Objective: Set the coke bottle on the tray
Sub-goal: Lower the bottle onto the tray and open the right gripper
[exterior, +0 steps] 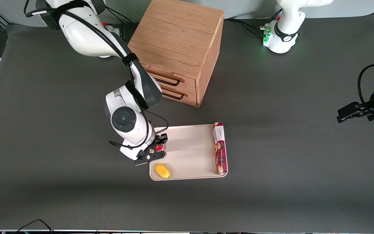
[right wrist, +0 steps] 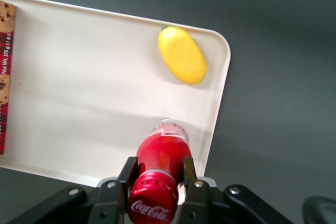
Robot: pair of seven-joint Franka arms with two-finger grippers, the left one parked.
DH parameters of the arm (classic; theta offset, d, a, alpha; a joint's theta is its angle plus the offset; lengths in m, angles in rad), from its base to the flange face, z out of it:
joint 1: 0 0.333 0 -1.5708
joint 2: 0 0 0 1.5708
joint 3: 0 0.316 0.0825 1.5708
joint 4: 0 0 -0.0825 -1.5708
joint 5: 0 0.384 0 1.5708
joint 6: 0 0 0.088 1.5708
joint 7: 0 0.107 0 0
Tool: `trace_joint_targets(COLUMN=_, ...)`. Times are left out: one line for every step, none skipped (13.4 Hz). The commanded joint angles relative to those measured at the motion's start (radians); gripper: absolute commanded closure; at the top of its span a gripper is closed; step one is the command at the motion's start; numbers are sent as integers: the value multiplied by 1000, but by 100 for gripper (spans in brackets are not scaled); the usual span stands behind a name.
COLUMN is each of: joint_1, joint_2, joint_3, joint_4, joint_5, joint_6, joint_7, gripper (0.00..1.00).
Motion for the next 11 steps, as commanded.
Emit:
trace_joint_targets(joint_1=12, joint_2=-38, joint_3=-10, joint_4=-47, joint_5=-6, joint_6=21, joint_7=24, gripper=100)
trace_joint_targets(joint_1=12, joint_2=-30, joint_3=-10, joint_4=-47, joint_5=-6, joint_6=21, joint_7=24, gripper=100)
trace_joint_targets(joint_1=14, joint_2=-22, joint_3=-10, joint_4=-43, joint_5=-6, joint_6=21, joint_7=24, gripper=99)
trace_joint_targets(joint_1=14, joint_2=-18, joint_3=-10, joint_4=-43, joint_5=-7, joint_6=24, joint_7=24, gripper=20)
trace_joint_targets(joint_1=12, joint_2=-18, joint_3=-10, joint_4=-45, joint_5=-7, joint_6=24, joint_7=24, gripper=0)
trace_joint_targets(joint_1=12, joint_2=-21, joint_3=-10, joint_4=-43, joint_5=-10, joint_6=24, joint_7=24, gripper=0)
trace_joint_targets(joint_1=12, joint_2=-22, joint_3=-10, joint_4=-43, joint_5=-11, joint_6=24, joint_7=25, gripper=0)
trace_joint_targets(joint_1=12, joint_2=-22, joint_3=-10, joint_4=-43, joint_5=-11, joint_6=22, joint_7=25, gripper=0)
trace_joint_targets(joint_1=12, joint_2=-22, joint_3=-10, joint_4=-43, joint_5=-12, joint_6=22, joint_7=25, gripper=0)
trace_joint_targets(joint_1=12, joint_2=-27, joint_3=-10, joint_4=-43, joint_5=-12, joint_6=22, joint_7=25, gripper=0)
trace_joint_targets(joint_1=12, joint_2=-39, joint_3=-10, joint_4=-43, joint_5=-12, joint_6=18, joint_7=24, gripper=0)
